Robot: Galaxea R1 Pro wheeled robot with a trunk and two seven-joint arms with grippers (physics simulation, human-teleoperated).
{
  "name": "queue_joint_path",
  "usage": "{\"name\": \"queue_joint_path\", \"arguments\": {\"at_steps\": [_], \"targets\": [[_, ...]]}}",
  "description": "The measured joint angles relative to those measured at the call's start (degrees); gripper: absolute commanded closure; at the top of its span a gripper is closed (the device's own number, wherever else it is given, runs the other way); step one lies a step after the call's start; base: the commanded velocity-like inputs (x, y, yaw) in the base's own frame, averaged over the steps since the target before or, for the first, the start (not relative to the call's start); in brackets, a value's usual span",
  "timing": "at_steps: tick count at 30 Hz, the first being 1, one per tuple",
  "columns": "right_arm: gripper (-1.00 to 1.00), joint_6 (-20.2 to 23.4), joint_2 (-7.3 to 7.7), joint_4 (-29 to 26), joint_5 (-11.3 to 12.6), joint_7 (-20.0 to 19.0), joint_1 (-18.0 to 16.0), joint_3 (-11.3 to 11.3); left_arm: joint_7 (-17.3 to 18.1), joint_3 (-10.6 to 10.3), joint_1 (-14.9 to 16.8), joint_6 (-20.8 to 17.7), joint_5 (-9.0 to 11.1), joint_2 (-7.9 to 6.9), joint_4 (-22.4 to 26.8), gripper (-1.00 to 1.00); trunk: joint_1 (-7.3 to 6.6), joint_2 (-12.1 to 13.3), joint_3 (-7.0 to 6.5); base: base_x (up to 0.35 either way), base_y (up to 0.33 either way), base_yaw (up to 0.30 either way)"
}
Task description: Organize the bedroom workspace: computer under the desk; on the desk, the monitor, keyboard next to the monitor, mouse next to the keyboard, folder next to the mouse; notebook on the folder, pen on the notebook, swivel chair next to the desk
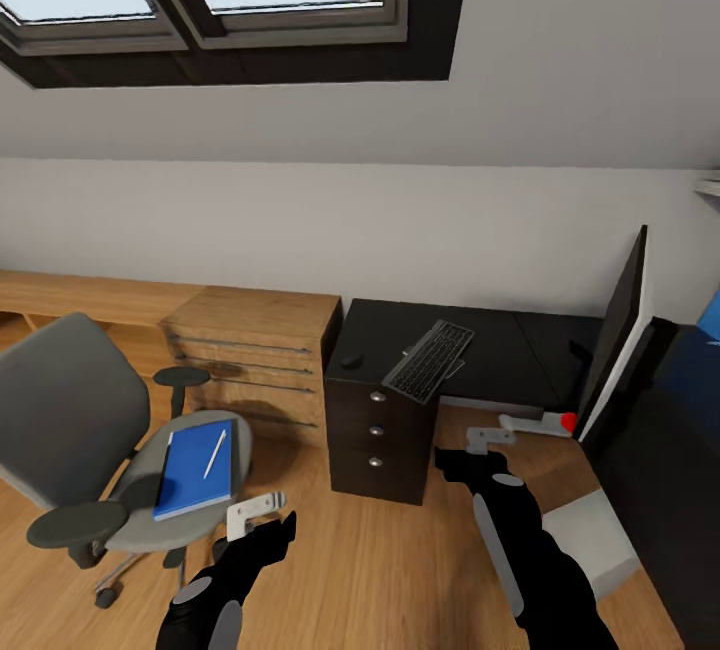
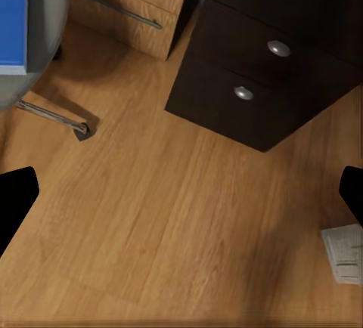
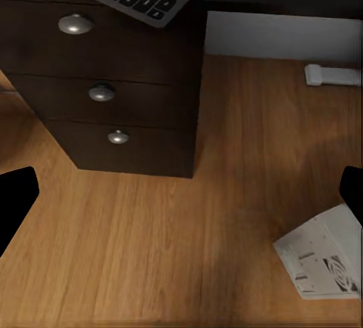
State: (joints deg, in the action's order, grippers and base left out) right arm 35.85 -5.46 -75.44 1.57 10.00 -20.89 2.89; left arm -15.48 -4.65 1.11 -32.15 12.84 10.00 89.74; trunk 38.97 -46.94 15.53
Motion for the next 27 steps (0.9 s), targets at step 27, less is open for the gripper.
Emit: {"name": "queue_joint_path", "arguments": {"at_steps": [27], "targets": [[-1.00,-0.1,-0.08,-0.6,0.2,-0.1,0.0,0.1,0.0,0.0,0.0,0.1,0.0,0.00,-0.6,-1.00,-0.01,0.0,-0.71,-0.063,0.000,-0.098]]}}
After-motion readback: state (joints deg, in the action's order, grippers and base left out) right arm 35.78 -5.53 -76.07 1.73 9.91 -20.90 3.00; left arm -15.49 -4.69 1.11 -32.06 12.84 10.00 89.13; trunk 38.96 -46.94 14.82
